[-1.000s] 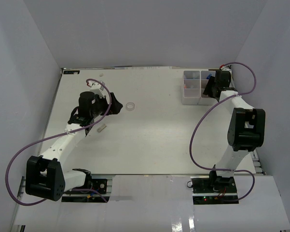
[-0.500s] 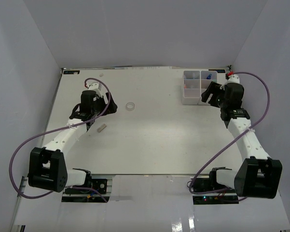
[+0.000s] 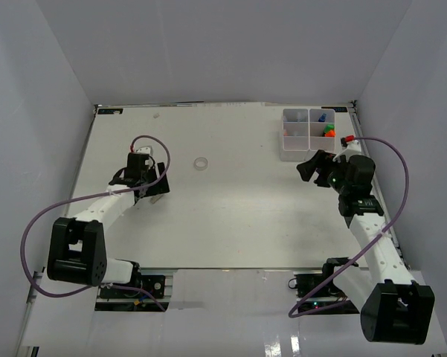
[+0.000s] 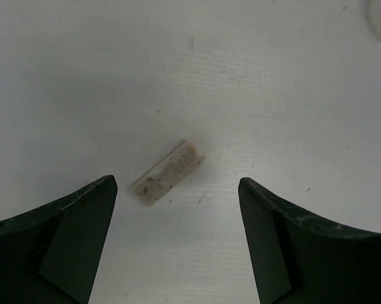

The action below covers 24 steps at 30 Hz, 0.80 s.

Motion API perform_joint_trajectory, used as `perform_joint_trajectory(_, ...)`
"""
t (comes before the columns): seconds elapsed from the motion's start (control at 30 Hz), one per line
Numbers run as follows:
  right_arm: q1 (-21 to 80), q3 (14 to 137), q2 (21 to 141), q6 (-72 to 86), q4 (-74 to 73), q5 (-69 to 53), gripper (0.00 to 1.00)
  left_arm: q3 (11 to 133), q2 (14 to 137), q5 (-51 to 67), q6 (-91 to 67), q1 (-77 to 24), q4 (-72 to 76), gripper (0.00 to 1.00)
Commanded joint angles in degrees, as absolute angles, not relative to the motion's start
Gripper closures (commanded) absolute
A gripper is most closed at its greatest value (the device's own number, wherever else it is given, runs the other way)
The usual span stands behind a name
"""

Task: Sort the stationery into containers
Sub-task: Pick up the stationery from the center of the board.

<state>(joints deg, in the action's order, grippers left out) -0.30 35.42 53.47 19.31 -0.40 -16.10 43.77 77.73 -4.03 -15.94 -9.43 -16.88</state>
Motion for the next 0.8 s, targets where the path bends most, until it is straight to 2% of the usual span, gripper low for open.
perform_joint_trajectory(0.0, 2.2, 35.0, 52.5, 19.6, 4.2, -18.6, 0.15, 41.3, 76.1, -5.0, -13.4, -8.5, -18.0, 0.12)
perform_joint_trajectory(0.43, 6.3, 33.8, 51.0, 17.7, 4.6, -15.6, 0.15, 41.9, 84.9, -1.6, -9.8, -8.0, -15.9, 0.26)
perform_joint_trajectory(0.6, 6.7, 33.8, 51.0, 17.5, 4.5, -15.4, 0.15, 41.5, 84.7, 4.5, -9.0, -8.1, -16.3, 0.38)
perform_joint_trajectory(0.77, 6.7, 33.8, 50.8, 17.5, 4.3, -15.2, 0.15, 41.4, 84.3, 9.7, -8.4, -9.6, -16.2, 0.41)
